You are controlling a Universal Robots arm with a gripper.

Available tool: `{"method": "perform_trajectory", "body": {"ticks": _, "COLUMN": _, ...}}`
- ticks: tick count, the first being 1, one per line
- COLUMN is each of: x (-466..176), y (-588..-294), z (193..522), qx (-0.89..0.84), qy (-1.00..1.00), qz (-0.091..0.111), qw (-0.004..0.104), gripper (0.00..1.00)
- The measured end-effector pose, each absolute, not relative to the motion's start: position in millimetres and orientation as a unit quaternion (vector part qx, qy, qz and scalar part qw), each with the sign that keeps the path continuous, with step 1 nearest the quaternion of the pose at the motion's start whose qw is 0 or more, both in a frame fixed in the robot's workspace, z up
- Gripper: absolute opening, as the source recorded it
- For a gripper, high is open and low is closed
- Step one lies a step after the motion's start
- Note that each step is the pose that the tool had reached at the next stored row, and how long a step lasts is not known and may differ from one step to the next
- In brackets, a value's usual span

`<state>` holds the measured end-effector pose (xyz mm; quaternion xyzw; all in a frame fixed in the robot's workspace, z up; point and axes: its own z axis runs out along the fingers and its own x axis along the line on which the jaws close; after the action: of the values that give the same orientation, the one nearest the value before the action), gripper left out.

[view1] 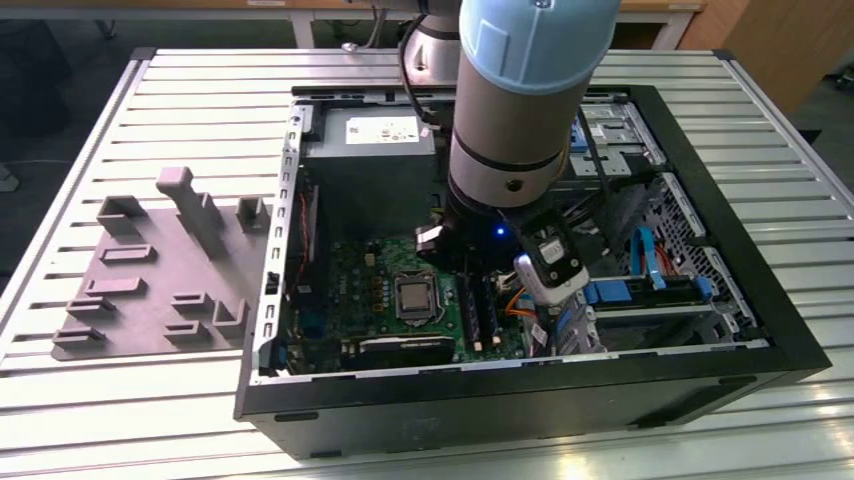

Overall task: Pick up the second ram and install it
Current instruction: 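Press down the second ram until it locks into place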

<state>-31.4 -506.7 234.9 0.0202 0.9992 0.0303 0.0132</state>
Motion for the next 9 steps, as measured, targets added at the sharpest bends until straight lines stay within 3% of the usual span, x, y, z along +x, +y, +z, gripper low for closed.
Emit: {"method": "perform_trajectory", "body": {"ticks": 9, "x": -31.4, "y": -516.3, "z": 234.8, "qx": 0.02, "qy": 0.999, "qz": 0.03, "qw": 0.013, "gripper": 0.11}}
